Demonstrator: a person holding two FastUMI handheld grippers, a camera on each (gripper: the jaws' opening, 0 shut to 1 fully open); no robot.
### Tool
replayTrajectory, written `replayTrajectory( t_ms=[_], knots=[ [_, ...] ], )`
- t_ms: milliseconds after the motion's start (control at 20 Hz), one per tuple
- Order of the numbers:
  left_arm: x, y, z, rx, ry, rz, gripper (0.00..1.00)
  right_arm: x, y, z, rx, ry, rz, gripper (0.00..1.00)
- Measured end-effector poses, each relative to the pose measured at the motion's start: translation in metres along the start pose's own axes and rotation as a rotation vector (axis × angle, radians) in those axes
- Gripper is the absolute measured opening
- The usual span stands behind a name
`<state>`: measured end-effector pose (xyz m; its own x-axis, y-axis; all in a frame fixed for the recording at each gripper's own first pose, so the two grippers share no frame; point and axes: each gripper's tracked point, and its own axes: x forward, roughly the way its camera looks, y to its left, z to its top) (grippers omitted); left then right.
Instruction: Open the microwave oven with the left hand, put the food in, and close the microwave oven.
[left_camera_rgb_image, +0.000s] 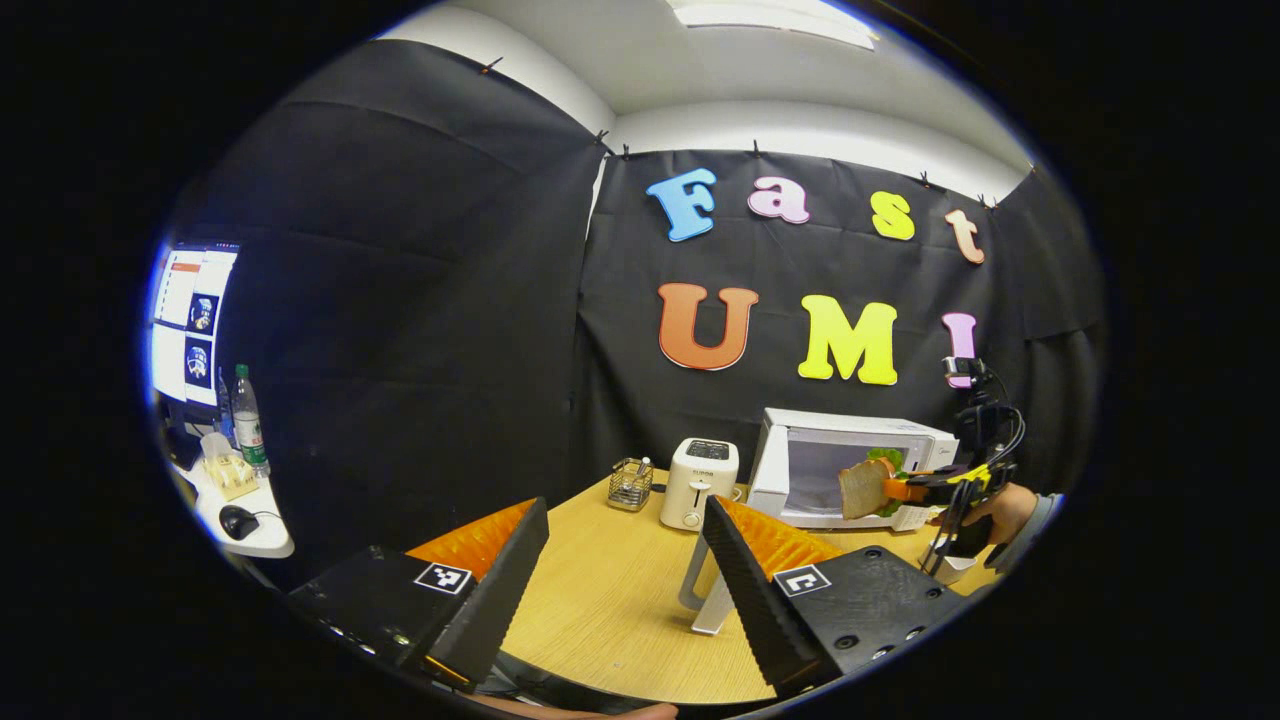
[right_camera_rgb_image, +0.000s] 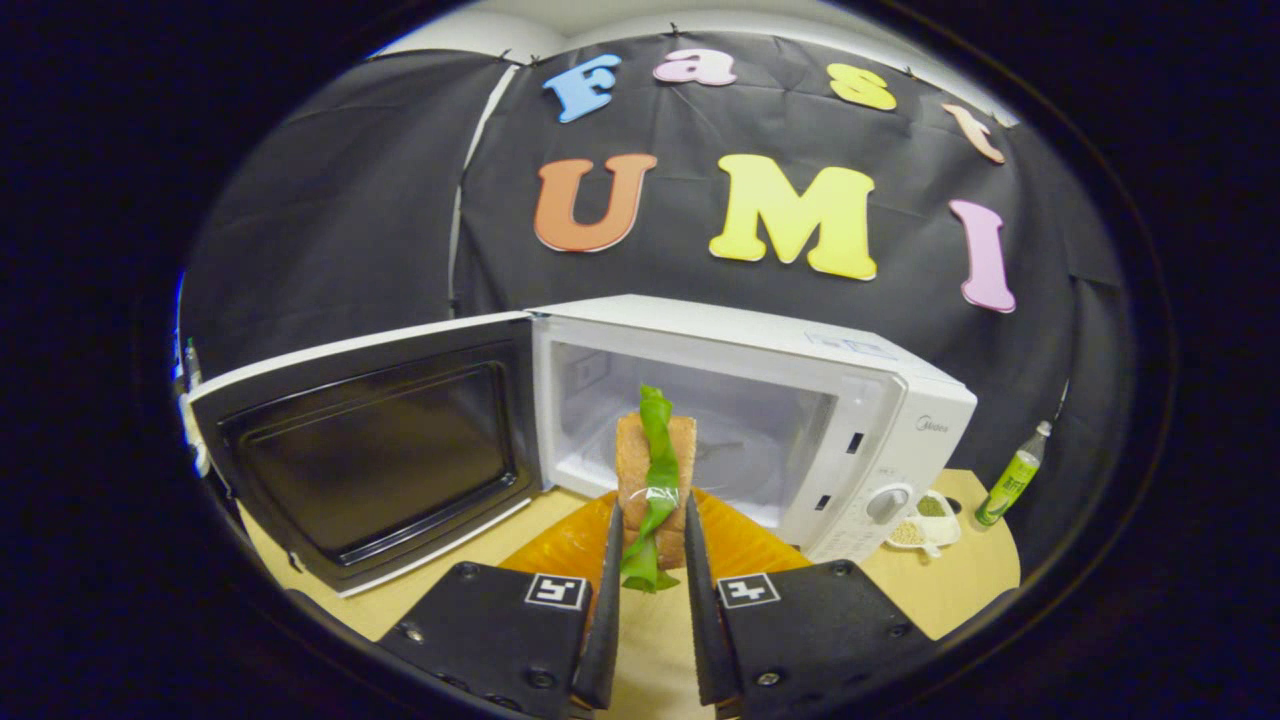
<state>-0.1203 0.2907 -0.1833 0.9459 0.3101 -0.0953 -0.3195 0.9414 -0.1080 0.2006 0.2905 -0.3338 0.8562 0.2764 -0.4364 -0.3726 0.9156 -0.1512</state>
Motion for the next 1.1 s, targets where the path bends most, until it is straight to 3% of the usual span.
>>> replayTrajectory(
  t_ms=[200,400,600,900,950,1000,1100],
  knots=[
    [-0.001,0.013,-0.002,0.033,-0.034,0.034,0.93,0.05,-0.008,0.009,0.024,-0.034,-0.089,0.35],
    [0.0,0.017,0.005,0.033,-0.065,0.076,0.94,0.101,-0.007,0.017,0.145,-0.076,-0.149,0.35],
    [-0.009,0.01,0.008,0.024,-0.072,0.061,0.93,0.138,0.0,0.025,0.386,-0.135,-0.164,0.35],
    [-0.014,0.006,0.008,-0.001,-0.073,0.056,0.93,0.166,-0.017,0.015,0.86,-0.211,-0.25,0.36],
    [-0.015,0.005,0.007,-0.003,-0.07,0.054,0.8,0.168,-0.019,0.01,0.914,-0.202,-0.259,0.36],
    [-0.013,0.007,0.003,0.002,-0.065,0.063,0.93,0.169,-0.021,0.004,0.966,-0.217,-0.272,0.36],
    [-0.011,0.007,-0.005,0.036,-0.039,0.075,0.93,0.174,-0.023,-0.015,1.06,-0.215,-0.298,0.36]
  ],
)
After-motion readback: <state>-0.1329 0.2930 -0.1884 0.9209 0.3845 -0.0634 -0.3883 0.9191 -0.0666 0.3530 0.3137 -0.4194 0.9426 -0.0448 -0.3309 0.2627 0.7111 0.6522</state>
